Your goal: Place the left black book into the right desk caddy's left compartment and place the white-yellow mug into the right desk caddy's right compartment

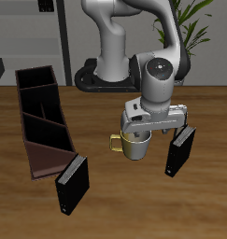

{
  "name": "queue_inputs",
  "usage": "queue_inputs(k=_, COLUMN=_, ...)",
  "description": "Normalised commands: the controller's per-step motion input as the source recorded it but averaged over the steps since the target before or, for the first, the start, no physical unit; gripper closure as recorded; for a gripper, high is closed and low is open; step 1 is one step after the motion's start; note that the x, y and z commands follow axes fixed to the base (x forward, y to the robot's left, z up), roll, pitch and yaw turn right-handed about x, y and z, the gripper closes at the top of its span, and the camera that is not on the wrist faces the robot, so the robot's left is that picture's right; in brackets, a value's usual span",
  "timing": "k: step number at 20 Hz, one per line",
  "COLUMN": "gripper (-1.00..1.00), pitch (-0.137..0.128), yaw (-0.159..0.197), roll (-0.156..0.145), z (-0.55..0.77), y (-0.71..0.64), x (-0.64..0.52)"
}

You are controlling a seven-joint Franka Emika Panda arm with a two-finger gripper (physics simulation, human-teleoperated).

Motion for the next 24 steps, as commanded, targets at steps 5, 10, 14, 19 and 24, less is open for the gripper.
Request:
queue_inputs(k=5, gripper=1.0, pitch=0.038, yaw=0.001, roll=0.016, z=-0.15, y=-0.06, x=0.03)
queue_inputs(k=10, gripper=1.0, pitch=-0.016, yaw=0.001, roll=-0.018, z=0.2, y=-0.29, x=0.0)
queue_inputs(k=14, gripper=1.0, pitch=-0.035, yaw=-0.015, roll=-0.045, z=0.36, y=-0.44, x=-0.04)
queue_inputs(k=19, gripper=1.0, pitch=-0.064, yaw=-0.035, roll=-0.075, z=0.57, y=-0.64, x=-0.14)
queue_inputs(k=24, gripper=1.0, pitch=-0.096, yaw=-0.034, roll=-0.069, z=0.73, y=-0.61, x=-0.28)
